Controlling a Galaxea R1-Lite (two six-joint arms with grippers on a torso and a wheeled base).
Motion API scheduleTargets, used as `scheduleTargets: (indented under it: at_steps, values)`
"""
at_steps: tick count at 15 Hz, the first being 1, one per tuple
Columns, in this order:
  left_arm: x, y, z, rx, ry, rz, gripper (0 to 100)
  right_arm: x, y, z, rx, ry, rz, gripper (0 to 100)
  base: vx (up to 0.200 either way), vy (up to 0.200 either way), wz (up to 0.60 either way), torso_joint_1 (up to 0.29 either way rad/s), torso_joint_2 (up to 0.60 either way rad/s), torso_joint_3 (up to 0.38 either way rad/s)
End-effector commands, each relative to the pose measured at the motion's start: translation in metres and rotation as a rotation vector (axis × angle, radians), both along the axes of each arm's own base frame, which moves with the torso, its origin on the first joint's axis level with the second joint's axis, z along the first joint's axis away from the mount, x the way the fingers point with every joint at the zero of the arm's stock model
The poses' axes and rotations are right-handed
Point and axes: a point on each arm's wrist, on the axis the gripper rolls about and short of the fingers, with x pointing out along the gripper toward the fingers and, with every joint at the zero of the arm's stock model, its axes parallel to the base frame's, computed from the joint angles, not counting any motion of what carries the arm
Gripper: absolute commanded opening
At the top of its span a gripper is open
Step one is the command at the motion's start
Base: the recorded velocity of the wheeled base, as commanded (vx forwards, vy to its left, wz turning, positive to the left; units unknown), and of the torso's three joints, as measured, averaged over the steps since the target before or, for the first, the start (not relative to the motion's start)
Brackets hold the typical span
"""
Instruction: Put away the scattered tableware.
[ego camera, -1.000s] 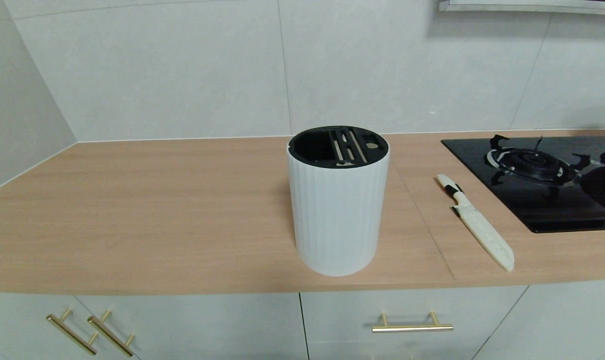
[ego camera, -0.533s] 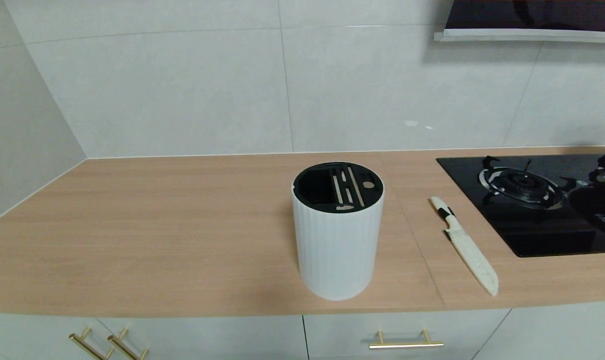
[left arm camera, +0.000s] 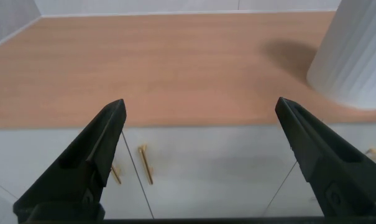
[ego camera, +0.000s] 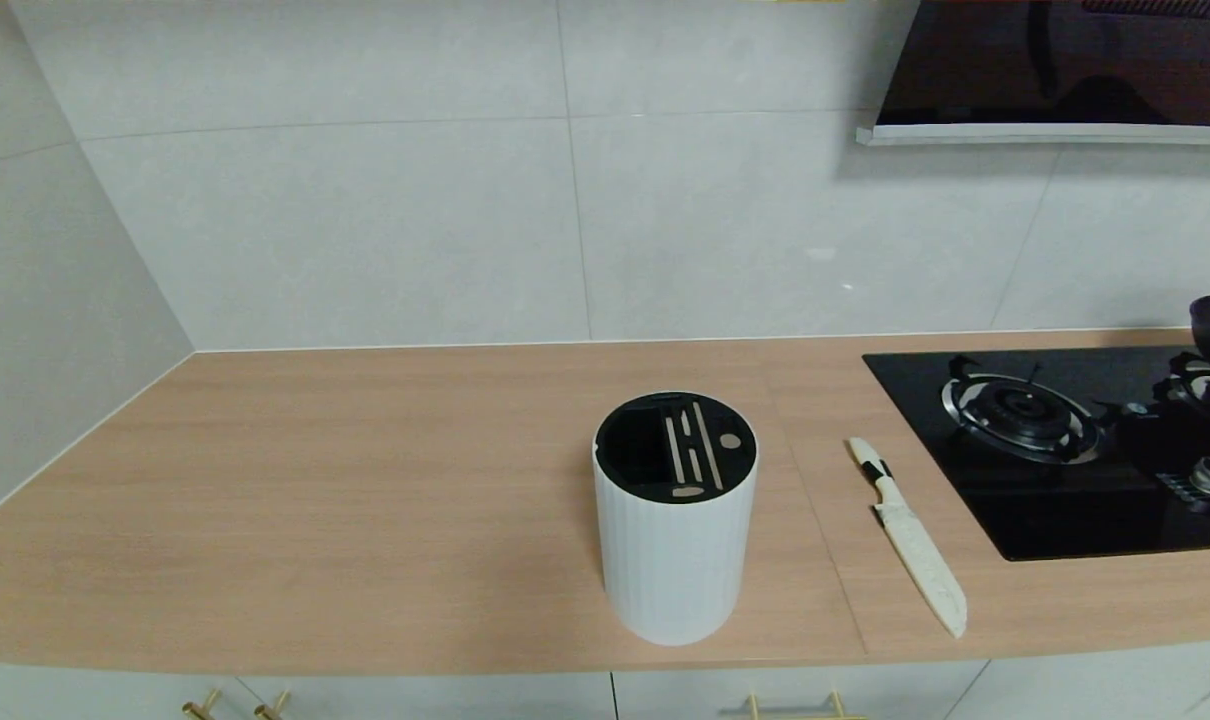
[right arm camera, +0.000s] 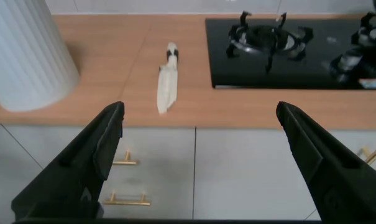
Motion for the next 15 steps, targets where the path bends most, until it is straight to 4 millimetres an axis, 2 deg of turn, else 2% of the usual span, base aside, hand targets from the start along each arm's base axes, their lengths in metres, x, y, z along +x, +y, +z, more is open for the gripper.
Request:
scheduleTargets:
  at_steps: [1, 9, 15]
  values:
    - [0.0000, 0.0000, 0.0001, 0.000, -0.001, 0.001, 100, 0.0001, 0.0000, 0.0000, 0.000, 0.001, 0.002, 100, 0.000, 0.000, 0.00, 0.246, -0.47, -0.251]
    - [0.0000, 0.0000, 0.0001, 0.000, -0.001, 0.001, 100, 0.0001, 0.0000, 0.0000, 0.000, 0.001, 0.002, 100, 0.000, 0.000, 0.00, 0.181, -0.38, -0.196]
    - [0.0000, 0.0000, 0.0001, 0.000, -0.001, 0.001, 100, 0.0001, 0.0000, 0.0000, -0.002, 0.001, 0.001, 100, 0.000, 0.000, 0.00, 0.013, -0.03, -0.015]
